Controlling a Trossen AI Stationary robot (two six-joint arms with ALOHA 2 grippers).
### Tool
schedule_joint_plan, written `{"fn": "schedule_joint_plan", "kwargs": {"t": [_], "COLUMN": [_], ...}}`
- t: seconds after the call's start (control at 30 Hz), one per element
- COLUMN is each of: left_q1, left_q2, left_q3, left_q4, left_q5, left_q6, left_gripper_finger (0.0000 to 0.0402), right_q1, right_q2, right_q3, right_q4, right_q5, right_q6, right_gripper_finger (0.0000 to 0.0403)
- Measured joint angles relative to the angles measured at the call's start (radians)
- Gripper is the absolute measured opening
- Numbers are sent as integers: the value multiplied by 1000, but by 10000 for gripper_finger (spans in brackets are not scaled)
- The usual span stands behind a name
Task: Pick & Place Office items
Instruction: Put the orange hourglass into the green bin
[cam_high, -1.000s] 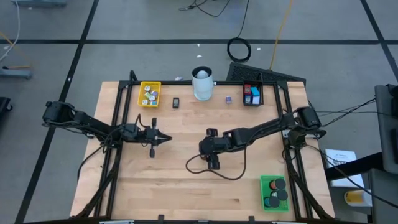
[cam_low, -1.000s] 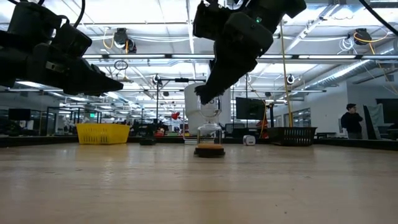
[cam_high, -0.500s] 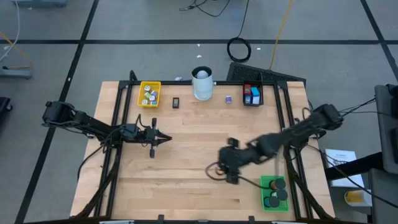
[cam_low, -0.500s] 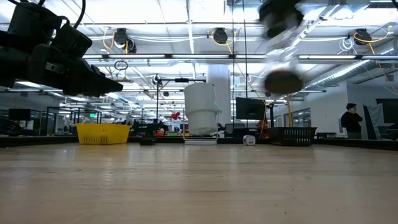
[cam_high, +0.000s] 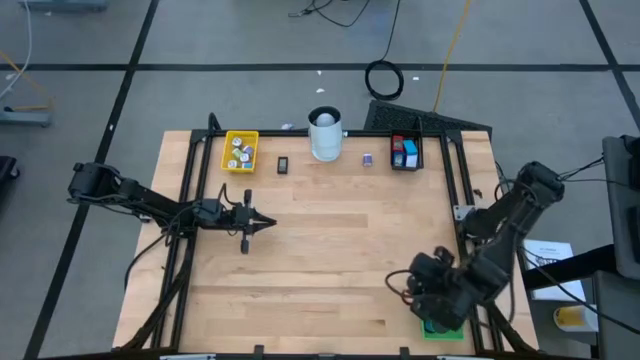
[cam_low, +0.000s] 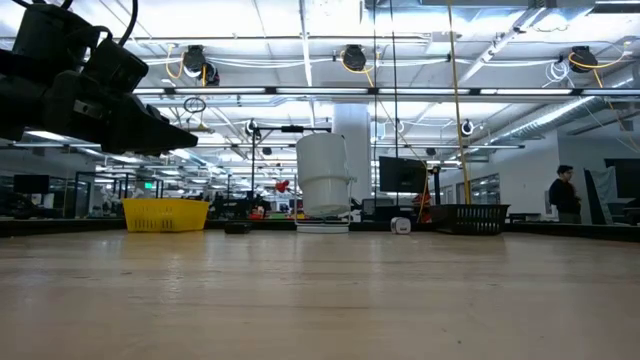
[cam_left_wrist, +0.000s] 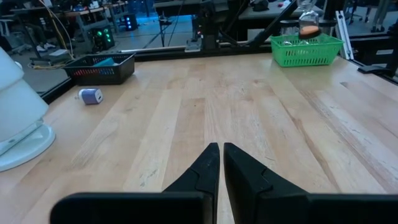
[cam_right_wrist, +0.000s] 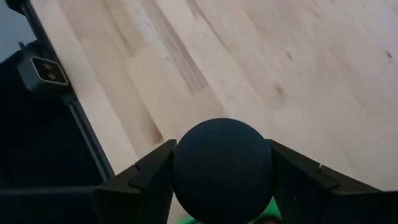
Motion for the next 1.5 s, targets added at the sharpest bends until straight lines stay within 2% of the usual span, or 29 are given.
{"fn": "schedule_joint_plan", "kwargs": {"t": [0.27, 0.47, 0.57, 1.2, 1.5], "left_q1": [0, 0, 0, 0, 0], "left_q2": [0, 0, 0, 0, 0], "left_q3": [0, 0, 0, 0, 0], "left_q4": [-16, -16, -17, -23, -22], "left_q5": [-3, -11, -11, -11, -11], "left_q6": [0, 1, 1, 2, 2], "left_gripper_finger": [31, 31, 31, 31, 31], "right_q1": [106, 142, 155, 157, 156], "right_q2": [11, 48, 50, 110, 124], "right_q3": [0, 0, 0, -1, -67], "right_q4": [-72, -136, -144, -178, -94], "right_q5": [25, -55, -62, -81, -107], "right_q6": [162, 235, 264, 244, 231], "right_gripper_finger": [211, 211, 211, 212, 212]}}
